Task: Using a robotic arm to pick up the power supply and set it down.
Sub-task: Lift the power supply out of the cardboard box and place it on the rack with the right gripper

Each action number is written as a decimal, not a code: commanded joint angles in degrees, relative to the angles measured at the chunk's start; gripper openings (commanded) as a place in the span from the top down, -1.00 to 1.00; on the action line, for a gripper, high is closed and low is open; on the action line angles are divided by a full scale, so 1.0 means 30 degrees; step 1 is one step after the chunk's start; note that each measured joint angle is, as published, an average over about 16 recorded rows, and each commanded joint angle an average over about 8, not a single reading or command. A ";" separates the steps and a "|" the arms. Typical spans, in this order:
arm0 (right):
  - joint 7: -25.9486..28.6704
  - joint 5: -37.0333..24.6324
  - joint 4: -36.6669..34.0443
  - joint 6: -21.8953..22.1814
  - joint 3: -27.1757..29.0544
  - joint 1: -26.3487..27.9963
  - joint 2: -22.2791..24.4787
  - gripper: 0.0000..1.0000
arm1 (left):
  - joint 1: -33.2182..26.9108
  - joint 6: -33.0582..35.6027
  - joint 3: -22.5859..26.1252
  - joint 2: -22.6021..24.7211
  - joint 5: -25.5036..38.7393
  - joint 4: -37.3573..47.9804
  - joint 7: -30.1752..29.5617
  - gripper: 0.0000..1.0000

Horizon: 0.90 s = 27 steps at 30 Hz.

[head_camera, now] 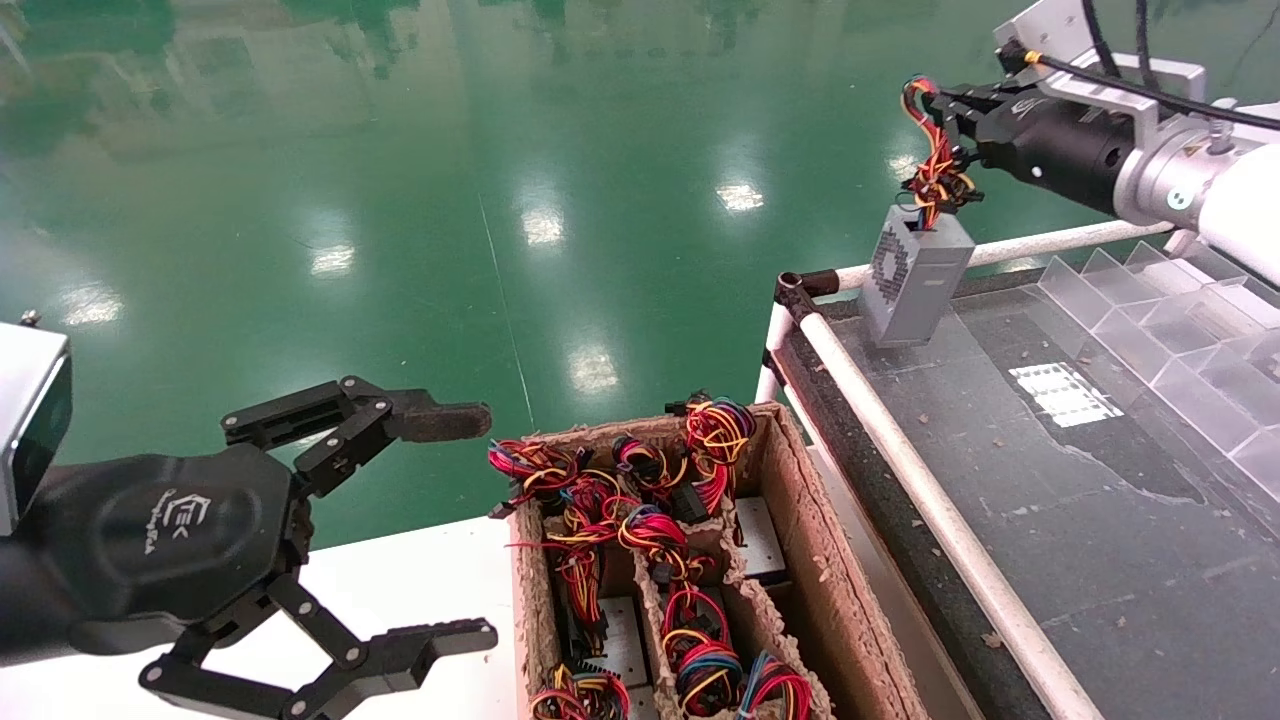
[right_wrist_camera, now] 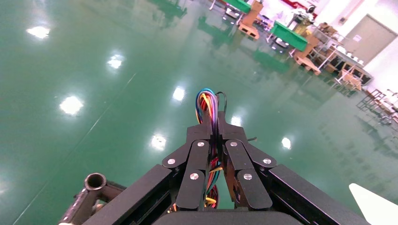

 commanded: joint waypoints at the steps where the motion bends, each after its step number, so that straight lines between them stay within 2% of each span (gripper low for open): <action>1: 0.0009 -0.0028 -0.0027 0.0028 -0.0020 -0.0029 -0.0105 1.00 | 0.0000 0.0000 0.0001 0.0000 -0.0001 0.0000 0.0000 -1.00; 24: 0.0230 -0.0305 0.0008 -0.0843 -0.0214 -0.0168 -0.1167 0.98 | -0.0002 -0.0004 0.0010 -0.0004 -0.0007 0.0000 0.0005 -1.00; 25: 0.0228 -0.0319 -0.0002 -0.0852 -0.0224 -0.0180 -0.1172 0.88 | -0.0002 -0.0004 0.0010 -0.0004 -0.0007 0.0000 0.0005 -1.00; 27: 0.0226 -0.0344 -0.0021 -0.0861 -0.0241 -0.0203 -0.1173 0.41 | -0.0003 -0.0004 0.0011 -0.0004 -0.0007 0.0000 0.0005 -1.00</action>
